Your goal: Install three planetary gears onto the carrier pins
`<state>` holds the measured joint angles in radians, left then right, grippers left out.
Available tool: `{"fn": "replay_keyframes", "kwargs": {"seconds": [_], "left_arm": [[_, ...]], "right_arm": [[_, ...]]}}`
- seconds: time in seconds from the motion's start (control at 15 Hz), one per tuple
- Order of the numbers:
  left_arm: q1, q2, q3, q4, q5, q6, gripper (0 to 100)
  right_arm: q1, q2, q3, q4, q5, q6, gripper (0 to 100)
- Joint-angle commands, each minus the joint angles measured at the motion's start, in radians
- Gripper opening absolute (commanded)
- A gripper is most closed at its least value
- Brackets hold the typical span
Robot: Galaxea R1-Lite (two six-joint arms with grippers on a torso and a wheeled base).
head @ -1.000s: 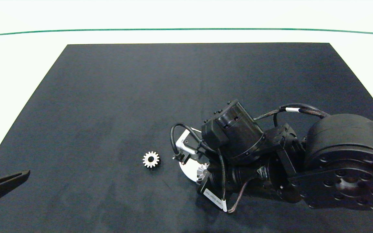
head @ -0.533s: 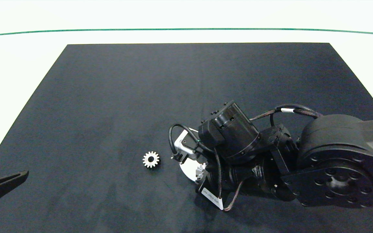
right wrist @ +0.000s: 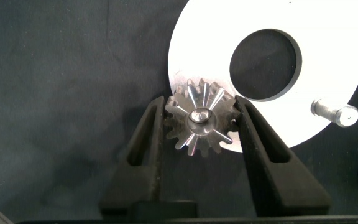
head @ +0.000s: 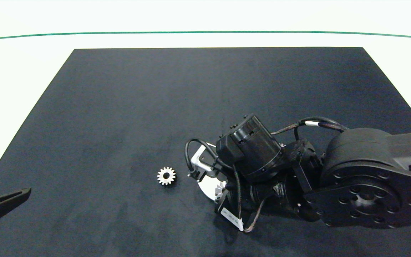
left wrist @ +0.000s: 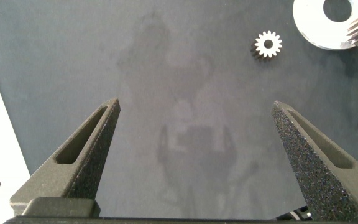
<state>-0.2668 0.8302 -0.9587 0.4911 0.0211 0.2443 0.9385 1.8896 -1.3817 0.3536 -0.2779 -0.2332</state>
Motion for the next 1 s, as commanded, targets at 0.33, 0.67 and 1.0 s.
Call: {"fn": "replay_keyframes", "kwargs": {"seconds": [0.33,0.67,1.0], "left_arm": [[0.0,0.0,0.0,0.003,0.0,0.001,100],[0.001,0.001,0.0,0.001,0.0,0.001,100],[0.006,0.0,0.0,0.001,0.0,0.001,100]], "right_arm": [[-0.001,-0.001,0.0,0.002,-0.003,-0.003,100],[-0.047,-0.09,0.004,0.007,0.0,0.008,100],[-0.211,-0.334,0.012,0.091,0.0,0.009,100]]}}
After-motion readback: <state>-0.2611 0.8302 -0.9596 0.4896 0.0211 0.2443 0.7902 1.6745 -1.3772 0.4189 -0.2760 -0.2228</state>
